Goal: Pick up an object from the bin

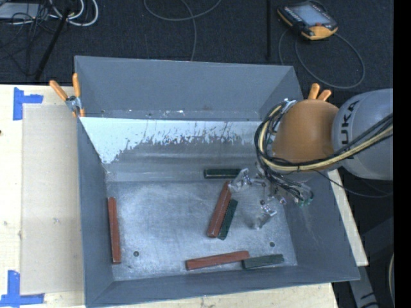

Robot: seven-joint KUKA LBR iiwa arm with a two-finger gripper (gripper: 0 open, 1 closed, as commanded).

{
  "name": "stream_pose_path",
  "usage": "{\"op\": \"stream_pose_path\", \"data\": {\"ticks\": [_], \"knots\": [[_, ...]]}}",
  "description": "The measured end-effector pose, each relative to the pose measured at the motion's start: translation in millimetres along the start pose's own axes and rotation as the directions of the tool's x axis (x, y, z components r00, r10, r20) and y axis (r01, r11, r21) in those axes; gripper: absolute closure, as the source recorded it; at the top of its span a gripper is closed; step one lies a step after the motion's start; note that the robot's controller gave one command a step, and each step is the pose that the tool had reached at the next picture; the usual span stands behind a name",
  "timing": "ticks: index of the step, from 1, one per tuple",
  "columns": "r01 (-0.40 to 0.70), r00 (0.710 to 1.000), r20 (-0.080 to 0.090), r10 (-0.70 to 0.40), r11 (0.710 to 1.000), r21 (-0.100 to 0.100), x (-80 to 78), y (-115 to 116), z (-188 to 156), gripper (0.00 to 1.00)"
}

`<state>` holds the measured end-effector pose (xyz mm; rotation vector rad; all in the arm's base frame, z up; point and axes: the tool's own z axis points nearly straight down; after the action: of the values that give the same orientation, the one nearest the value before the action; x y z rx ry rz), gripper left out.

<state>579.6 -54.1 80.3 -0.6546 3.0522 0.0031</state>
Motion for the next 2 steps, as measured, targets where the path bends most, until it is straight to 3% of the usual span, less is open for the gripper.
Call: {"op": "stream_pose_path", "data": {"ticks": [1,2], "knots": [[0.264,0.964,0.003,-0.264,0.964,0.008,-26.8,61.4,2.2,1.0],[0.264,0.965,0.003,-0.264,0.965,0.007,-26.7,61.4,2.2,1.0]]}}
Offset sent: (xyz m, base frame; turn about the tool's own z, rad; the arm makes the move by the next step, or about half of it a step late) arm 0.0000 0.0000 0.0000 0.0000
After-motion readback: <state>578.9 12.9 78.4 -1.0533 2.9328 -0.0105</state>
